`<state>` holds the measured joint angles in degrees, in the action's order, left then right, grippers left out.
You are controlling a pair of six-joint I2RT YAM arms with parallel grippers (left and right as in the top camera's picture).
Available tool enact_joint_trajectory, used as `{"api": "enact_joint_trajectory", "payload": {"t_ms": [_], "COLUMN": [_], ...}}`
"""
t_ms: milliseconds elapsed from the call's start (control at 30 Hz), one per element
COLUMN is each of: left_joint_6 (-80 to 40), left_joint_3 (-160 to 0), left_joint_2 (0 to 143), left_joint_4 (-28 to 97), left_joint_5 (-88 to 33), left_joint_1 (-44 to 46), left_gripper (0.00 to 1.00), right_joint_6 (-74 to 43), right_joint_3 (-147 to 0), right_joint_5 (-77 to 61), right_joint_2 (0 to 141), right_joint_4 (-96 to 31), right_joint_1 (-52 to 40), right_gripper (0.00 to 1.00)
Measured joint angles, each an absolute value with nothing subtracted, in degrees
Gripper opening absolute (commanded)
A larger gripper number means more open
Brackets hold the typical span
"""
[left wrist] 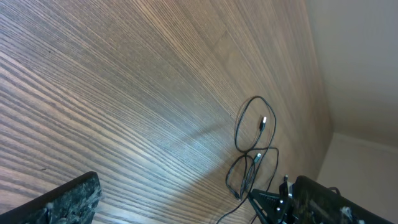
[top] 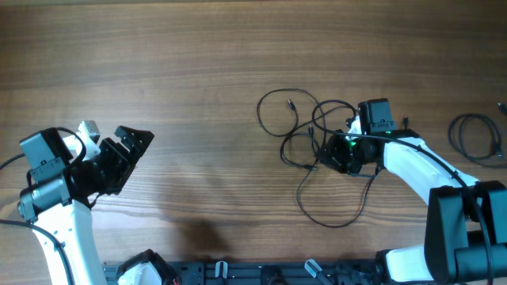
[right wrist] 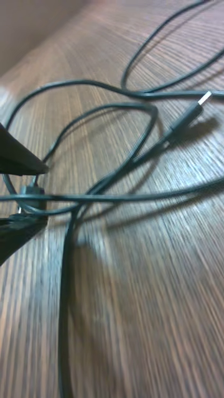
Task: Untangle cables
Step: 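Grasp a black cable strand in the pile with the right gripper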
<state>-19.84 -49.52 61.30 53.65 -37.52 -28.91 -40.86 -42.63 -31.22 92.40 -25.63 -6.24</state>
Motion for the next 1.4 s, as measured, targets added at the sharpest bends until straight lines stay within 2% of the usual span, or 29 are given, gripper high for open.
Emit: {"api": "enact_joint_trajectory", "payload": {"t_ms": [1100,1400], "left_joint_6": [-19.8,-19.8], "left_joint_3": [-49.5,-49.5], "left_joint_2": [61.3,61.3], "left_joint_4": [53.6,53.6], "left_joint_5": [-37.5,-37.5], "left_joint_1": [-28.9,-28.9], "left_gripper": [1.00,1.00], "right_joint_6": [-41.4,-42.9], "right_joint_3": [-42.3,-42.3], "right_joint_5": [-31.1,-28.3], "right_joint_2": [92.4,92.4], "right_joint_4": [-21.8,-21.8], "right_joint_1": [-7.8,-11.4], "right_gripper": [0.22,0.23]}}
